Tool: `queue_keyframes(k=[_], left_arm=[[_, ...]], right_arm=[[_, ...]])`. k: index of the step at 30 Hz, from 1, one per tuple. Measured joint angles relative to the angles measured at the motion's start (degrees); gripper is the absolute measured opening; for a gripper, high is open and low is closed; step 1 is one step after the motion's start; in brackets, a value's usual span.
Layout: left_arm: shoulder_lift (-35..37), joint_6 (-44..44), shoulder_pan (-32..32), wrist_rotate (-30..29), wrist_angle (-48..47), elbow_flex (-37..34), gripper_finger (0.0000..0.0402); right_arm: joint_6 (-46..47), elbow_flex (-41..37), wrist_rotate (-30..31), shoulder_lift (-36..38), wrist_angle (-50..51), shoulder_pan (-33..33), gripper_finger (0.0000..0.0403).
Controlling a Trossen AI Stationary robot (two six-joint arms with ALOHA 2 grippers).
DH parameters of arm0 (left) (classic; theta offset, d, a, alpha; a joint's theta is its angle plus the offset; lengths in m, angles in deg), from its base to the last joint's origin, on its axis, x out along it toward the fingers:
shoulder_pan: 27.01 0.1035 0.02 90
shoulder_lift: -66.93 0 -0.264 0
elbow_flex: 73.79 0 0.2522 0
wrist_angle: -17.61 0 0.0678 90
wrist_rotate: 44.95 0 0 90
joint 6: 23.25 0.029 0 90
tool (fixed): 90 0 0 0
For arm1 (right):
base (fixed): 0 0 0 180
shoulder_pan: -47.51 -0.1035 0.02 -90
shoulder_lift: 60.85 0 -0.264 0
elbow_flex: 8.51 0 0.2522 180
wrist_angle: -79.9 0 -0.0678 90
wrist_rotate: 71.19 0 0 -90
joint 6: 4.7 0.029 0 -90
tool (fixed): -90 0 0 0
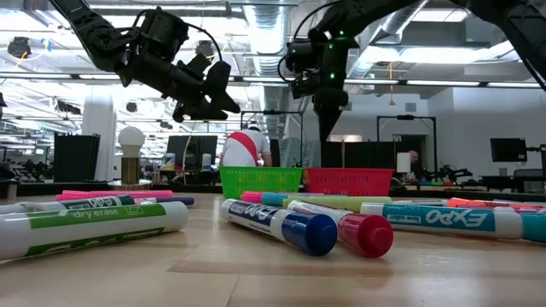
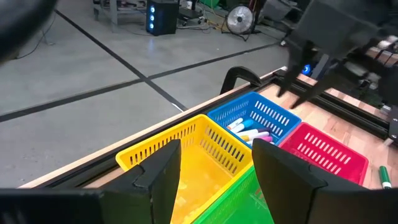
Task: Pick & Place Markers
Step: Put the small pink highlighter pen into the blue bin
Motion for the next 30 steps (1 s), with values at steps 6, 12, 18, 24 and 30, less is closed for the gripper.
queue_keyframes(k=[6, 12, 18, 24, 30], left_arm=[[0.0, 0.0, -0.3, 0.0, 0.0, 0.0, 0.0198], [0.0, 0.0, -1.9, 0.0, 0.0, 0.0, 0.0198], [0.0, 0.0, -4.7, 0.0, -0.1, 0.0, 0.0198], [0.0, 0.0, -8.2, 0.0, -0.2, 0.0, 0.0198], [0.0, 0.0, -13.5, 2.8, -0.2, 0.0, 0.0198]], right_arm=[[6.2, 0.8, -0.3, 0.4, 5.9, -1.7, 0.0095], [12.0, 0.8, -0.7, 0.5, 12.0, -3.5, 0.0095], [14.3, 0.8, -4.5, 1.8, 12.1, -6.3, 0.0095], [15.7, 0.8, -6.5, 5.4, 9.5, -8.8, 0.0095], [16.7, -0.3, -6.5, 8.7, 7.7, -10.7, 0.0094]])
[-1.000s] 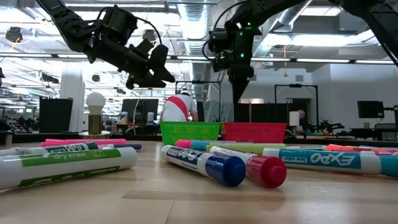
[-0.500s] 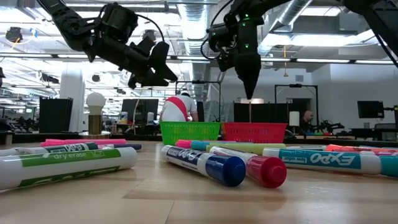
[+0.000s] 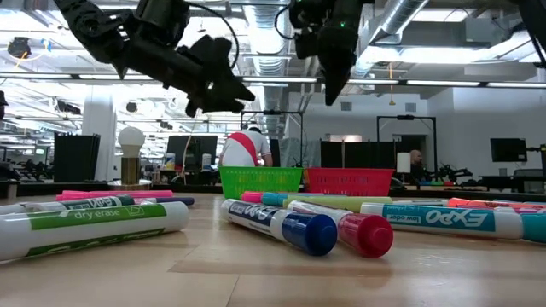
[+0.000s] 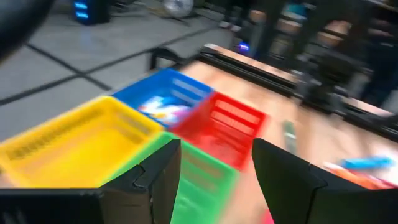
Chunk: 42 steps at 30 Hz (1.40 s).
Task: Pick & Place Markers
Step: Put the small pink highlighter pen into the blue bin
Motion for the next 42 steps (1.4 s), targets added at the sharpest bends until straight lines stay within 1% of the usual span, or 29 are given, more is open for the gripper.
queue_keyframes(k=[5, 14, 19, 23, 27, 34, 37, 42], left_arm=[[0.0, 0.0, -4.9, 4.0, 0.0, 0.0, 0.0198], [0.0, -4.7, -12.1, 4.3, 0.0, 0.0, 0.0198], [0.0, -4.9, -14.2, 4.4, 0.3, 0.0, 0.0198], [0.0, -5.0, -14.7, 4.3, 1.1, 0.0, 0.0198], [0.0, -8.8, -14.7, 4.8, 2.3, 0.0, 0.0198], [0.0, -10.1, -14.7, 15.2, 1.3, 0.0, 0.0198], [0.0, -11.8, -14.7, 17.7, -2.8, 1.0, 0.0198], [0.0, -12.2, -15.1, 18.4, -18.8, 6.9, 0.0198]], right_arm=[[1.7, -7.6, -0.1, 4.3, -6.7, -1.2, 0.0094], [8.0, -26.3, -0.2, 16.0, -18.5, -3.1, 0.0095], [12.9, -35.5, -0.5, 23.7, -25.0, -4.8, 0.0095], [16.4, -41.8, -0.6, 29.8, -29.8, -6.1, 0.0095], [20.0, -47.2, -0.6, 35.6, -33.8, -7.3, 0.0095], [26.9, -56.6, 0.1, 45.5, -41.6, -9.8, 0.0095], [29.1, -60.5, 0.3, 49.2, -45.7, -10.5, 0.0095], [32.2, -65.7, 2.0, 53.8, -50.1, -11.5, 0.0095]])
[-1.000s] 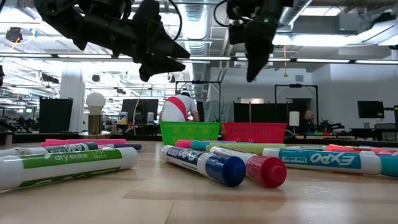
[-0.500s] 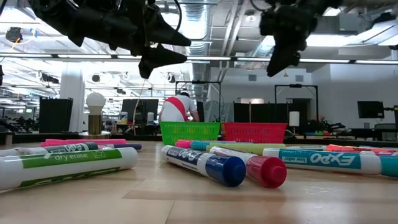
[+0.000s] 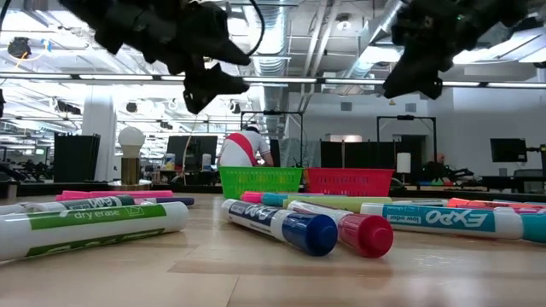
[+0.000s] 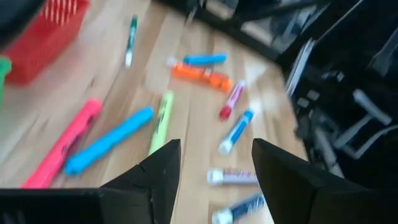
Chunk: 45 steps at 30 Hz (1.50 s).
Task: Pick & Place Markers
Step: Put the small pink highlighter pen into the blue bin
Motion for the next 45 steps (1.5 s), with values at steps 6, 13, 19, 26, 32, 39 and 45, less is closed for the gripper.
queue_keyframes(k=[6, 13, 19, 26, 32, 39, 45], left_arm=[[0.0, -4.9, -0.3, 1.7, -15.5, 6.0, 0.0198], [0.0, -15.8, -2.2, 4.9, -25.2, 6.8, 0.0198], [0.0, -22.2, -4.4, 4.8, -33.7, 6.8, 0.0198], [0.0, -19.4, -5.6, 3.8, -37.2, 6.6, 0.0198], [0.0, -1.3, -8.4, 3.8, -36.9, 6.6, 0.0198], [0.0, 15.4, -11.0, 3.8, -36.2, 6.6, 0.0198], [0.0, 21.2, -11.2, 2.1, -35.2, 6.6, 0.0198]], right_arm=[[1.8, -2.8, 1.1, 1.8, -2.6, -0.2, 0.0095], [1.8, -4.1, 1.5, 1.7, -4.7, -0.1, 0.0095], [0.7, -4.1, 3.7, 2.2, -5.9, -0.1, 0.0095], [-0.2, -4.2, 4.2, 3.6, -8.8, -0.1, 0.0095], [-0.2, -4.1, 4.0, 3.5, -11.0, -0.1, 0.0095], [1.0, -4.1, 4.0, 3.4, -10.8, -0.2, 0.0095], [1.8, -4.1, 3.8, 3.4, -10.8, -0.2, 0.0095]])
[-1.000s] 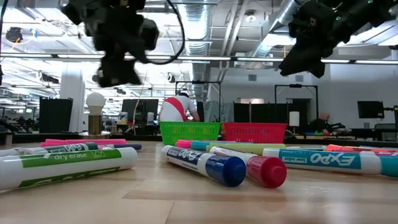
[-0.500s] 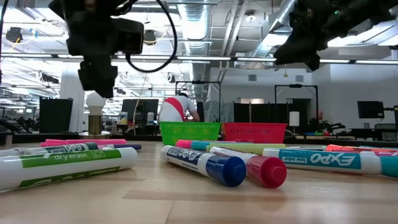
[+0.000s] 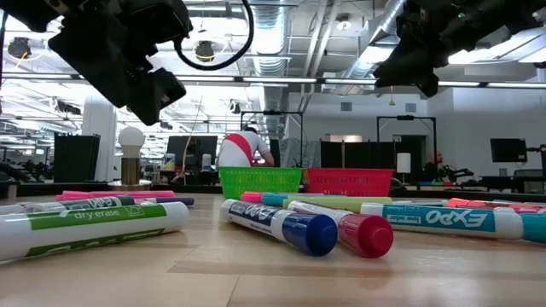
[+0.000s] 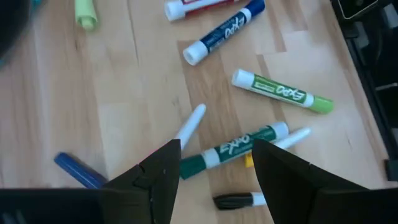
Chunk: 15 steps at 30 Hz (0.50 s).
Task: Pick & Place Markers
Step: Put the small pink highlighter pen into the blue bin
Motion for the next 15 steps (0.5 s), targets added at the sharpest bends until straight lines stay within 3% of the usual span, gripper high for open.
queue_keyframes(k=[15], left_arm=[[0.0, 0.3, 0.0, -4.3, 5.9, 0.0, 0.0198]], right_arm=[[-1.1, 0.0, 0.0, 0.0, -0.9, 0.0, 0.0095]])
